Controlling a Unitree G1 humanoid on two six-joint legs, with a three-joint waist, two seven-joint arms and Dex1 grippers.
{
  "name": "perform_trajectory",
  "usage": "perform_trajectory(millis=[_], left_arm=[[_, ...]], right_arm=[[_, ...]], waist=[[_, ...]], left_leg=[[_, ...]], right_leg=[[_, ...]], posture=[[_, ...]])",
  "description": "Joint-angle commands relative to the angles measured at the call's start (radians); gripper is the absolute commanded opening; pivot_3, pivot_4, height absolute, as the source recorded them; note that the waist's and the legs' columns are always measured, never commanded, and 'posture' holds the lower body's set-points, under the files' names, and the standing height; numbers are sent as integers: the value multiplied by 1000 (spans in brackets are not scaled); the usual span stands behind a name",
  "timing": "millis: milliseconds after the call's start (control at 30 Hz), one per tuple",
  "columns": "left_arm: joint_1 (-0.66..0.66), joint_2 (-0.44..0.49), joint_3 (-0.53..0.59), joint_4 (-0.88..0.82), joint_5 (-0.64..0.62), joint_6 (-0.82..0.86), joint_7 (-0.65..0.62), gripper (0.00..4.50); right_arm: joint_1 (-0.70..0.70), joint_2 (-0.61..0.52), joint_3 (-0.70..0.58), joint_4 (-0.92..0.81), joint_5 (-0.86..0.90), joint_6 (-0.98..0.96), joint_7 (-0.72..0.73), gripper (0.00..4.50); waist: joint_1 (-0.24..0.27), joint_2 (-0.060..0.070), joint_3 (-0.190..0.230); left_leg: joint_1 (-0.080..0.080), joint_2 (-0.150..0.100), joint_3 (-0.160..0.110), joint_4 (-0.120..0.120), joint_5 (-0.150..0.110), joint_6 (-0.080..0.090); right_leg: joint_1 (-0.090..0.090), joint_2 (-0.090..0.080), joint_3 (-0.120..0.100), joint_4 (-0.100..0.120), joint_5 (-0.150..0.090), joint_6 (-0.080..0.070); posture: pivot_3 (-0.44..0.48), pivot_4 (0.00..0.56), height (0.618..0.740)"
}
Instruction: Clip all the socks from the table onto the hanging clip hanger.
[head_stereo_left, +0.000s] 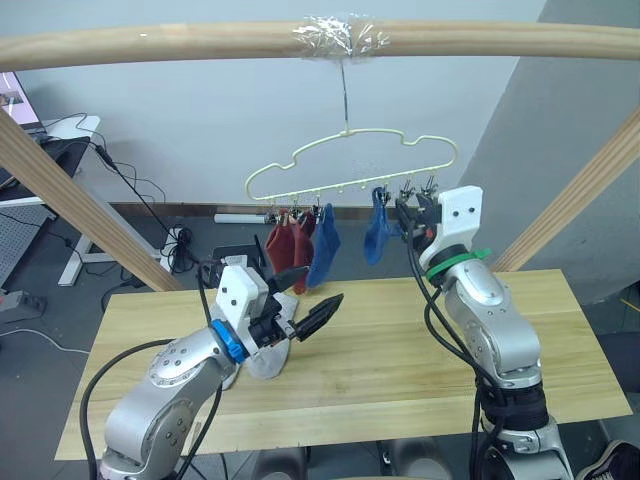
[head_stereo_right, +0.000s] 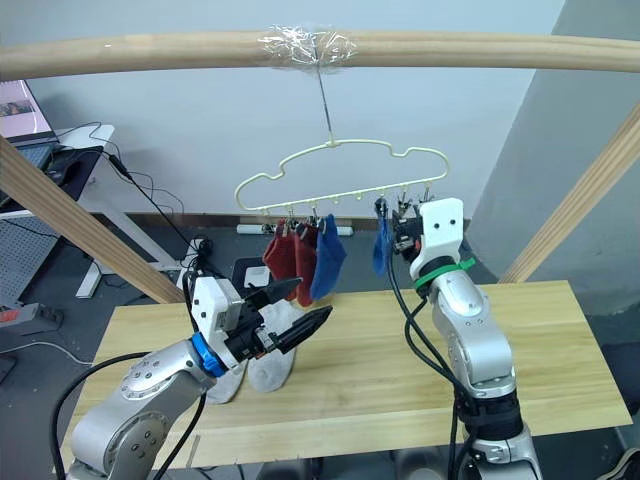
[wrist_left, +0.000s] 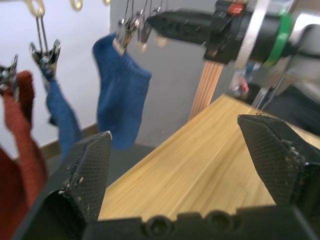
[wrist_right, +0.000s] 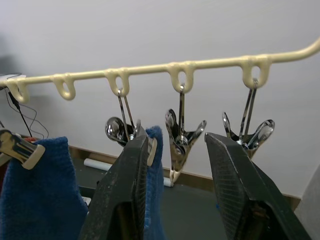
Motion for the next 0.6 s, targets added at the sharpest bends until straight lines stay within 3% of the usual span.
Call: perform_trajectory(millis=[33,600], left_arm=[[-2,-1,23,-59,-49,-17,-5,4500],[-8,20,18,-66,-54,-51,-14,4500]], right_arm=[[-27,14,-11,0,-8,-34,-9,1867],[-76,49,-33,61,-21,-54,-25,1867]], waist=[[0,0,0],[0,0,0]], left_leg=[[0,0,0,0,0,0],[0,0,0,0,0,0]], right_leg=[[0,0,0,0,0,0],[0,0,0,0,0,0]], posture=[[-5,186,740],[-4,188,740]])
